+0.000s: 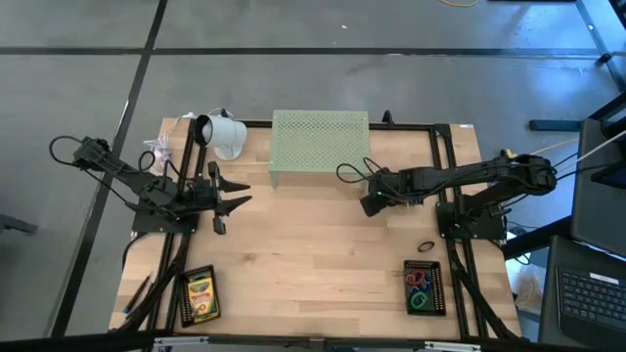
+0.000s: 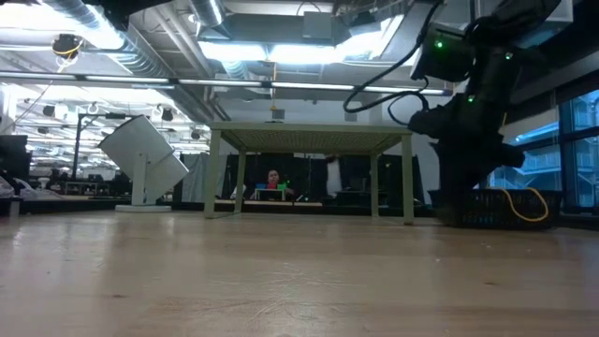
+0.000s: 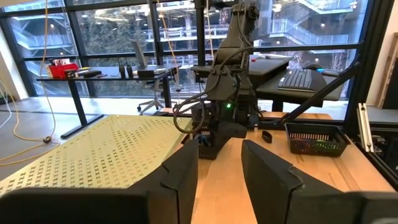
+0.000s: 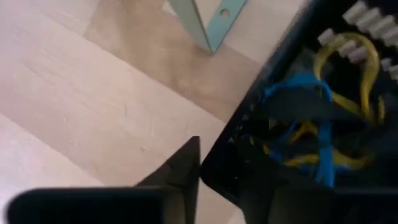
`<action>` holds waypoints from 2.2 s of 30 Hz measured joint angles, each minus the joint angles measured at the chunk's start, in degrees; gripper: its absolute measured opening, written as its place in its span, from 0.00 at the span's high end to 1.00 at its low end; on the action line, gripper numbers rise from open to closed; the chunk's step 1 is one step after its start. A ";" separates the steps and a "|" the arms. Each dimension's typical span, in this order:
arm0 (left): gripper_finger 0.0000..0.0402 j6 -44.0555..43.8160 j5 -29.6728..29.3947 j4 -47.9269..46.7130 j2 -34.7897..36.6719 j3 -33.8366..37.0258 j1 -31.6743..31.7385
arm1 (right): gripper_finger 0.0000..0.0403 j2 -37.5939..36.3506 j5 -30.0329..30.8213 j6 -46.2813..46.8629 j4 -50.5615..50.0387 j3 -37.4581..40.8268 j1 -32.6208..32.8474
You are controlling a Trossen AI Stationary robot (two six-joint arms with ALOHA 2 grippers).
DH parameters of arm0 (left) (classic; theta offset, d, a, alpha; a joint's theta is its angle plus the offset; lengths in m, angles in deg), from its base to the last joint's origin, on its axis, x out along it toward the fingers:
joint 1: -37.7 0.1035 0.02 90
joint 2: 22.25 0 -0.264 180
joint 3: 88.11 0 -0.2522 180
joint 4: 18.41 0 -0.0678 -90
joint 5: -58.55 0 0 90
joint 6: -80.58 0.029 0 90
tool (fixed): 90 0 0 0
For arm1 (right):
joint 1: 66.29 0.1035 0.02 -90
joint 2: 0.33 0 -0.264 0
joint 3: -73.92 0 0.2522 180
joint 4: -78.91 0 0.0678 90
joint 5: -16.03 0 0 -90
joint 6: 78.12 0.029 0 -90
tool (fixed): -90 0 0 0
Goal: Pick & Place Office Desk Supplies
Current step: Put the top right black bin on the shelf
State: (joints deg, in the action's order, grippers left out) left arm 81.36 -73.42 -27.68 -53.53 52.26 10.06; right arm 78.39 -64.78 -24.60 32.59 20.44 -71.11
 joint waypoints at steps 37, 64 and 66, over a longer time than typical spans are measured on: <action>0.71 0.00 0.03 -0.52 0.00 0.00 -0.02 | 0.95 0.02 -2.75 -8.05 -43.74 -23.89 4.60; 0.71 0.00 0.03 -0.52 0.02 0.00 0.00 | 0.95 6.86 9.96 -51.66 -52.30 -46.15 7.46; 0.71 0.00 0.03 -0.98 0.02 0.00 0.00 | 0.95 8.88 11.02 -54.12 -52.46 -46.59 6.20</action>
State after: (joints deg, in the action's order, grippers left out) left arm 81.36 -73.39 -28.65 -53.51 52.26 10.06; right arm 87.27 -53.76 -78.72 -19.87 -26.15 -64.91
